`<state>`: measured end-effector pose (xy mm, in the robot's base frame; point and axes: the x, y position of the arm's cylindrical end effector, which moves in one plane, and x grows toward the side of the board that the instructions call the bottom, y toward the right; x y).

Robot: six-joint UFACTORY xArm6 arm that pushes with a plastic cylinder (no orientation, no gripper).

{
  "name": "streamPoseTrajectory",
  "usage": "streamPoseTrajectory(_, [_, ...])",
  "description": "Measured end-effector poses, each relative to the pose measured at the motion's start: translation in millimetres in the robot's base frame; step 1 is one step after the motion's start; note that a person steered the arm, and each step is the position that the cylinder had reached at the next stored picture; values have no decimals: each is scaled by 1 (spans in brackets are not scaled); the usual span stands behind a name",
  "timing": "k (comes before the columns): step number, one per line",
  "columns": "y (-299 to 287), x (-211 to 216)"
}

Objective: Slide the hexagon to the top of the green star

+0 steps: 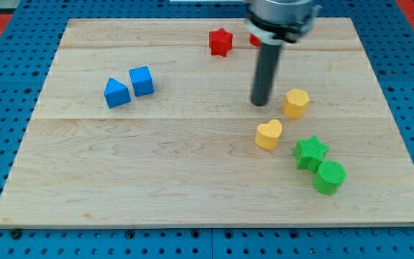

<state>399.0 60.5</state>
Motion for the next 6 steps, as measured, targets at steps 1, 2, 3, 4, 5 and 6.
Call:
streamPoseTrajectory(1, [41, -42])
streamPoseTrajectory(2, [58, -27])
streamPoseTrajectory(3, [125, 26])
streamPoseTrajectory(4, [116, 29])
streamPoseTrajectory(5, [169, -37])
streamPoseTrajectory(6, [153, -100])
